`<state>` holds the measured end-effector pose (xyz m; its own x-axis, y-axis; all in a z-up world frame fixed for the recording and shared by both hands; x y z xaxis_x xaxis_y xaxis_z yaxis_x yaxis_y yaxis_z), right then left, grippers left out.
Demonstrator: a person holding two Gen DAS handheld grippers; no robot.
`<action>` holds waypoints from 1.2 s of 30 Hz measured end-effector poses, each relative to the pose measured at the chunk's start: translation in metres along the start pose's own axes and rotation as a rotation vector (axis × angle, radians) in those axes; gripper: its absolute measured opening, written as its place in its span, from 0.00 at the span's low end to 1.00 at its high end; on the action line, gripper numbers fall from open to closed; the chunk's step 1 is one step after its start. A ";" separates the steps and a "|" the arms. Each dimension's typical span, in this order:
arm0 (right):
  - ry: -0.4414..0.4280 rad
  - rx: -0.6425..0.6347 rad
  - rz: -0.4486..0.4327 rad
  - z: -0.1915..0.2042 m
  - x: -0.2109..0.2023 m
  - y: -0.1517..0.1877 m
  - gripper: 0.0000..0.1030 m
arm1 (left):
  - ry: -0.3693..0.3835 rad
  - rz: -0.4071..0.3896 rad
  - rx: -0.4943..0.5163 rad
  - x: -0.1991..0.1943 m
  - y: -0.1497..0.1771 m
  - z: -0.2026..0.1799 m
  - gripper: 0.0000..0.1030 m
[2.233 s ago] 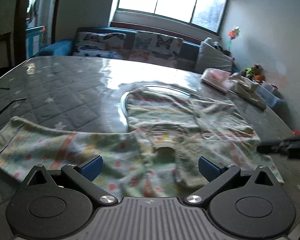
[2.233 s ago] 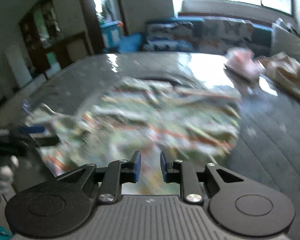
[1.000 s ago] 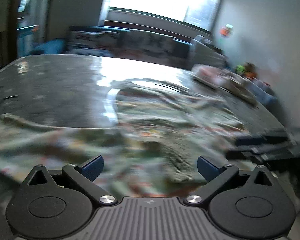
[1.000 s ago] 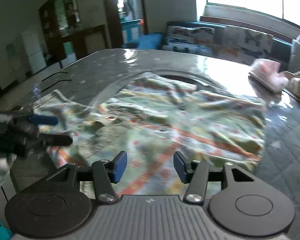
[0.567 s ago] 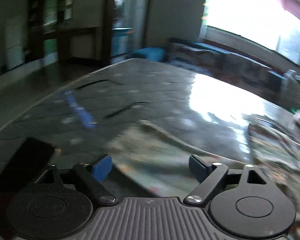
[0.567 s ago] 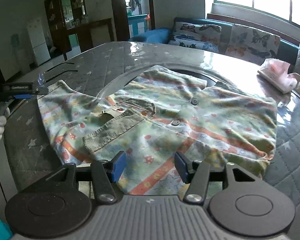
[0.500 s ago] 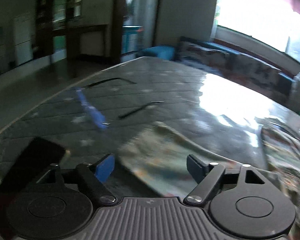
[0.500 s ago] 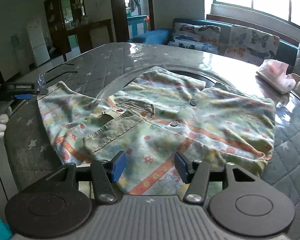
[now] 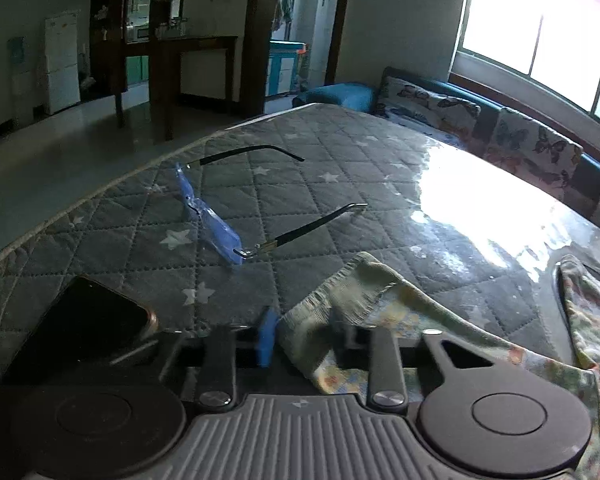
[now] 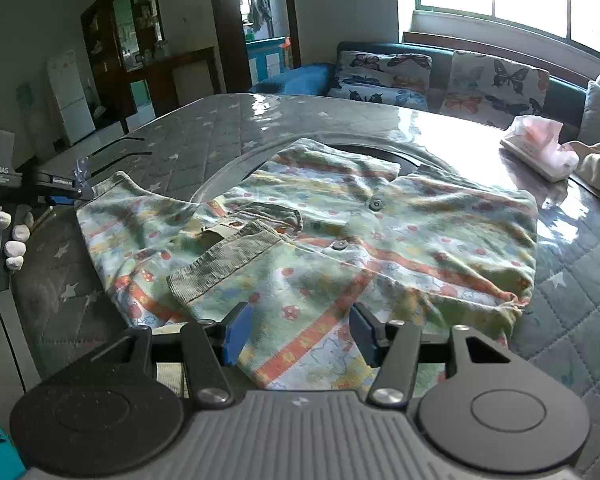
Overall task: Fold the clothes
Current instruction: 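Grasp the shirt's side edge with the left gripper and lift it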
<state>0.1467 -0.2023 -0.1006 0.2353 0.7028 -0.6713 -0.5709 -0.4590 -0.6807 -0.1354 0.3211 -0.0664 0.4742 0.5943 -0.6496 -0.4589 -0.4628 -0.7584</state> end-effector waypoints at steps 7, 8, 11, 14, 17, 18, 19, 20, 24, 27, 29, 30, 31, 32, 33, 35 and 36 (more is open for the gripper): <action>0.006 0.022 -0.031 -0.006 -0.009 -0.002 0.54 | 0.221 -0.096 -0.034 -0.041 -0.018 -0.030 0.11; 0.007 0.027 -0.038 -0.007 -0.010 -0.003 0.54 | 0.271 -0.108 -0.037 -0.049 -0.022 -0.039 0.11; 0.011 0.041 -0.059 -0.012 -0.015 -0.005 0.54 | 0.427 -0.139 -0.032 -0.073 -0.035 -0.071 0.11; 0.011 0.053 -0.077 -0.016 -0.020 -0.005 0.54 | 0.562 -0.155 0.000 -0.095 -0.044 -0.108 0.11; 0.016 0.066 -0.093 -0.021 -0.027 -0.004 0.54 | 0.701 -0.152 0.034 -0.112 -0.048 -0.149 0.10; 0.018 0.074 -0.099 -0.024 -0.029 -0.003 0.54 | 0.743 -0.150 0.044 -0.117 -0.049 -0.162 0.10; 0.020 0.079 -0.105 -0.027 -0.031 -0.003 0.54 | 0.785 -0.148 0.055 -0.122 -0.050 -0.174 0.10; 0.024 0.086 -0.111 -0.029 -0.034 -0.003 0.54 | 0.822 -0.146 0.067 -0.127 -0.049 -0.187 0.10; 0.040 0.110 -0.128 -0.039 -0.041 -0.001 0.54 | 0.936 -0.135 0.140 -0.141 -0.043 -0.236 0.10; 0.054 0.127 -0.139 -0.047 -0.046 0.000 0.54 | 0.987 -0.104 0.191 -0.143 -0.032 -0.266 0.11; 0.062 0.138 -0.146 -0.051 -0.049 0.000 0.54 | 0.996 -0.075 0.217 -0.141 -0.023 -0.281 0.11; 0.067 0.144 -0.150 -0.054 -0.050 0.001 0.54 | 1.006 -0.057 0.230 -0.141 -0.017 -0.286 0.11; 0.071 0.150 -0.154 -0.056 -0.052 0.001 0.54 | 1.017 -0.037 0.243 -0.141 -0.011 -0.292 0.11; 0.076 0.156 -0.157 -0.059 -0.054 0.001 0.54 | 1.023 -0.023 0.260 -0.140 -0.006 -0.296 0.11; 0.080 0.161 -0.161 -0.061 -0.055 0.002 0.54 | 1.028 -0.010 0.278 -0.139 -0.001 -0.300 0.16; 0.089 0.173 -0.168 -0.066 -0.058 0.003 0.54 | 1.025 0.008 0.302 -0.137 0.007 -0.300 0.20; 0.093 0.178 -0.172 -0.069 -0.060 0.003 0.54 | 1.024 0.017 0.313 -0.136 0.011 -0.300 0.23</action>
Point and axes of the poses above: each gripper's, at about its wrist camera, not at the fingertips, and x roughly the way its jaws point, z to its left, y to its underside, the point moved 7 cm from there along x, roughly the way its jaws point, and after that the axes turned 15 degrees about x, right-handed, at the moved point
